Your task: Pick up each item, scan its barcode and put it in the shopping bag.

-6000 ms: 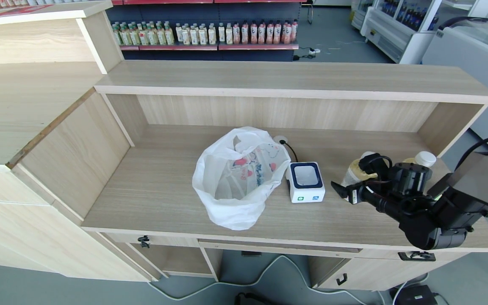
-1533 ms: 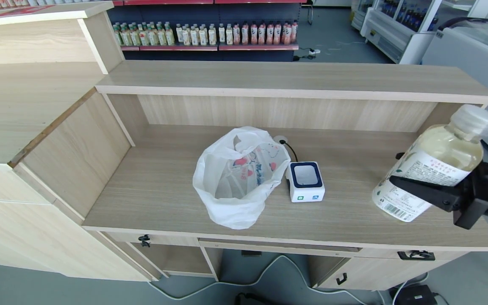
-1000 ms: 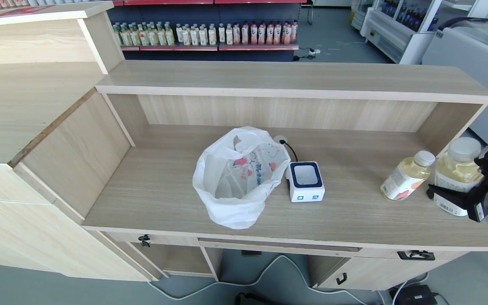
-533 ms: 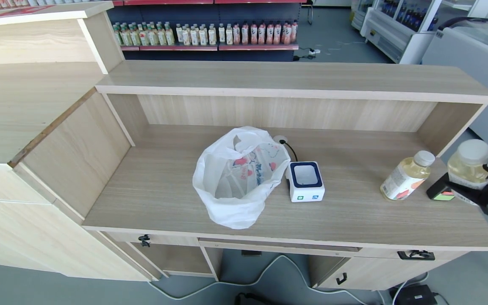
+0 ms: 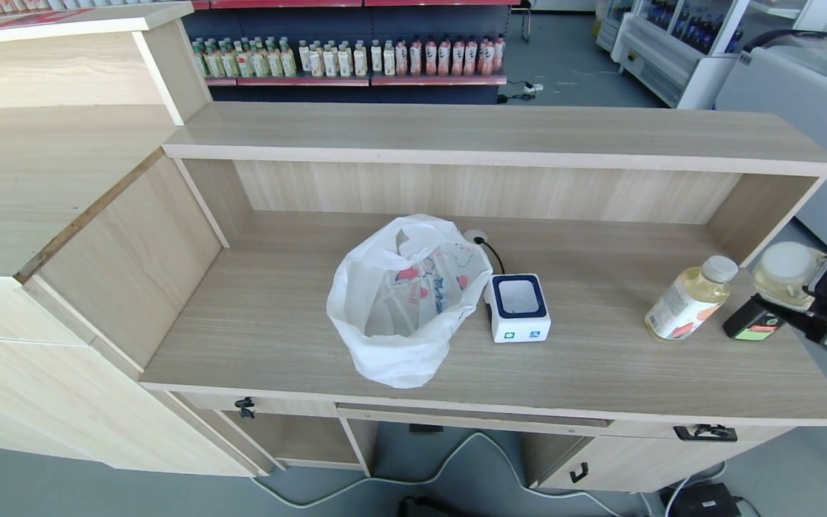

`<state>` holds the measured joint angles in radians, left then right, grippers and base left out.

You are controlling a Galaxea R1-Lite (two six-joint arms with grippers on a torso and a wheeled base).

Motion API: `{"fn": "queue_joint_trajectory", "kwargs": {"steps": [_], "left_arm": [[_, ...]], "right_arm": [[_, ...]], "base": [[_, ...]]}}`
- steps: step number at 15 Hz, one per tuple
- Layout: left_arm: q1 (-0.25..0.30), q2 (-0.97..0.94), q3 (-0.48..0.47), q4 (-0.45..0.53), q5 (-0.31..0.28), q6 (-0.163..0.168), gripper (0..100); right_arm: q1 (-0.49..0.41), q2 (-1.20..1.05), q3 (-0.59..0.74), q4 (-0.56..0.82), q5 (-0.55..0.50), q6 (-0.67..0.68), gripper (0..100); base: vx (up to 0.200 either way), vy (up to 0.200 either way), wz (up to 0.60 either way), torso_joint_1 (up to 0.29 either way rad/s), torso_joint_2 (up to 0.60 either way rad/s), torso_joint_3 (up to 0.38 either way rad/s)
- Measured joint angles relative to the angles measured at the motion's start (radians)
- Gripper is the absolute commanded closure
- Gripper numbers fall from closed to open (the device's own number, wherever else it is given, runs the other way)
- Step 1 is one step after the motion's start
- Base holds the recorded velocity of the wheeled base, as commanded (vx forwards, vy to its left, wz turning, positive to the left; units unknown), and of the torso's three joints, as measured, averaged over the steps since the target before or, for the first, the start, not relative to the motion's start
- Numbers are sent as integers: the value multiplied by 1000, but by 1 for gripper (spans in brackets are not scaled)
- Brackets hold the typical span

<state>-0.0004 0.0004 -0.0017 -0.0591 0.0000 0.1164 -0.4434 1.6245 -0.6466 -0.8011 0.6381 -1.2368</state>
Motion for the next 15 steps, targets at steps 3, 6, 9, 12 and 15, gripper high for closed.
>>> {"fn": "queue_joint_trajectory", "kwargs": {"steps": [3,6,9,12,15], "left_arm": [[0,0,0,0,0,0,0],[0,0,0,-1,0,0,0],[1,0,0,0,0,0,0],[1,0,0,-1,0,0,0],[0,0,0,-1,0,0,0]], "right_arm": [[27,52,-42,-187,23,-83,100],[81,105,-41,-288,53,-110,100],[165,172,13,-360,97,-203,100],[194,238,57,-365,144,-286,100],[198,281,71,-369,170,-311,100]], "base": [[0,0,600,2,5,2],[0,0,400,0,2,-2],[0,0,0,0,0,0],[0,0,0,0,0,0],[0,0,0,0,0,0]]}}
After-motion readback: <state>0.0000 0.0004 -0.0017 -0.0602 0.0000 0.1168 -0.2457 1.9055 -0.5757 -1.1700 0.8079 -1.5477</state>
